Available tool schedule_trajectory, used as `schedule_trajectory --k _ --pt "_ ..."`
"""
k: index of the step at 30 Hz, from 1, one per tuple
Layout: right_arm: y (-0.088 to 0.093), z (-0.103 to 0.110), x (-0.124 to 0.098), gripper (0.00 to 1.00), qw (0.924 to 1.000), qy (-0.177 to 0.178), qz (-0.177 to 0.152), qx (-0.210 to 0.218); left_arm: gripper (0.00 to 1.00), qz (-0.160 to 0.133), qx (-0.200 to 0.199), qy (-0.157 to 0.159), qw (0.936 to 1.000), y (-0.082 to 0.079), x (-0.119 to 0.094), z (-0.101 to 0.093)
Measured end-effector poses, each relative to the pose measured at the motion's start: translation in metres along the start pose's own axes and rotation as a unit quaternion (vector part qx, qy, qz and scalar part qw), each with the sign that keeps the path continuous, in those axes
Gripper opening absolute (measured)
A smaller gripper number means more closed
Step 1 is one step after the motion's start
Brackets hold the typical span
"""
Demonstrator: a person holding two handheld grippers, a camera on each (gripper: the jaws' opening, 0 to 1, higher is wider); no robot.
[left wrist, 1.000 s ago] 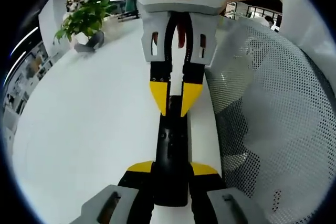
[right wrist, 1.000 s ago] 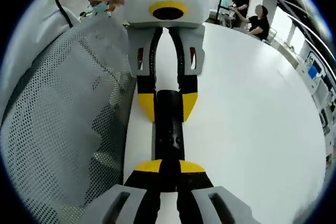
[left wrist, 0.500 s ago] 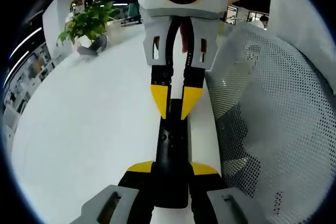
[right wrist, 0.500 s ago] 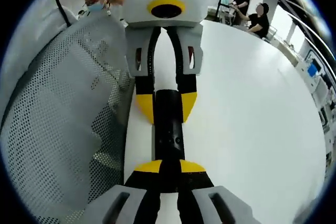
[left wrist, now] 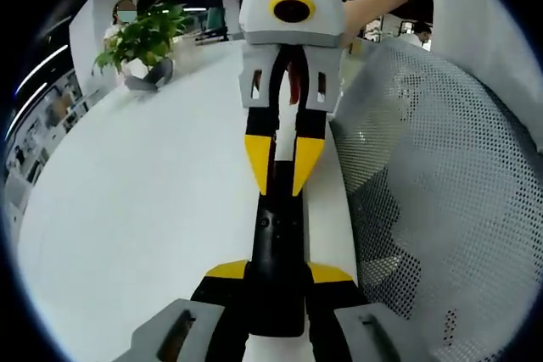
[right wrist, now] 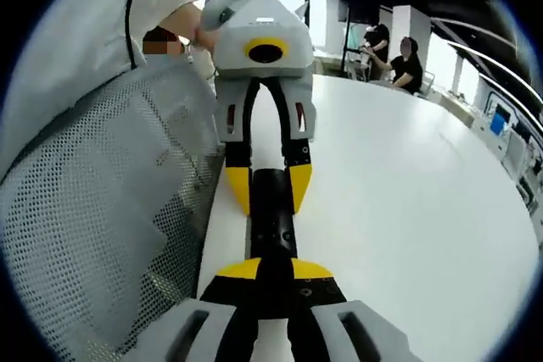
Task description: Press the specified remote control buttons in sequence, fully releasing each button before pressing the next.
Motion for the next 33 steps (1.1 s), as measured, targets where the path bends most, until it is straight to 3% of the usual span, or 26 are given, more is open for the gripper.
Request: schedule_trajectory --k 3,7,9,12,16,18,22,26,29,33 --pt "-0.008 0.001 0.003 0.08 0.9971 -0.003 0.059 -0.047 0.24 0.002 0.002 0.001 1.0000 0.000 0.000 0.000" --pt "-0.018 0.000 0.007 0.08 0.9890 -0.001 0.148 0.000 0.24 0.002 0.001 0.001 1.0000 0.000 0.000 0.001" --pt "-0.021 0.000 0.009 0.07 0.9847 0.007 0.174 -0.011 0.24 -0.001 0.001 0.000 1.0000 0.001 0.000 0.001" --pt "-0.018 0.002 0.009 0.08 0.9864 0.020 0.163 -0.003 0.24 -0.008 0.000 -0.002 1.0000 0.002 -0.001 0.001" --pt "-0.010 0.002 0.004 0.07 0.9945 0.034 0.080 0.057 0.24 -0.008 0.000 -0.002 1.0000 0.001 0.000 0.001" --pt "-0.007 0.002 0.003 0.08 0.9925 0.041 0.039 0.108 0.24 -0.008 -0.001 -0.002 1.0000 0.001 0.000 0.001" --pt "-0.006 0.005 0.004 0.08 0.9949 0.043 0.030 0.086 0.24 -0.015 -0.006 -0.008 0.9998 0.001 -0.001 0.000" --pt "-0.008 0.006 0.005 0.07 0.9968 0.045 0.041 0.051 0.24 -0.011 -0.005 -0.008 0.9999 0.001 -0.001 -0.001" --pt "-0.013 0.006 0.007 0.07 0.9955 0.034 0.089 0.003 0.24 -0.009 -0.004 -0.008 0.9999 -0.001 -0.002 -0.001" --pt "-0.021 0.004 0.011 0.06 0.9864 0.022 0.162 -0.015 0.24 -0.011 -0.005 -0.009 0.9999 -0.001 -0.003 -0.001"
Point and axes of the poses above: the point that each gripper's makers call its tool centre point, and the gripper's own axes: x roughly forward along the fingers, z roughly to its left, y roughly out of its underside, the point moved 6 cm from there along -x, roughly backward along the fingers, and after that the axes turned 13 degrees about x, right-handed, at the moved point
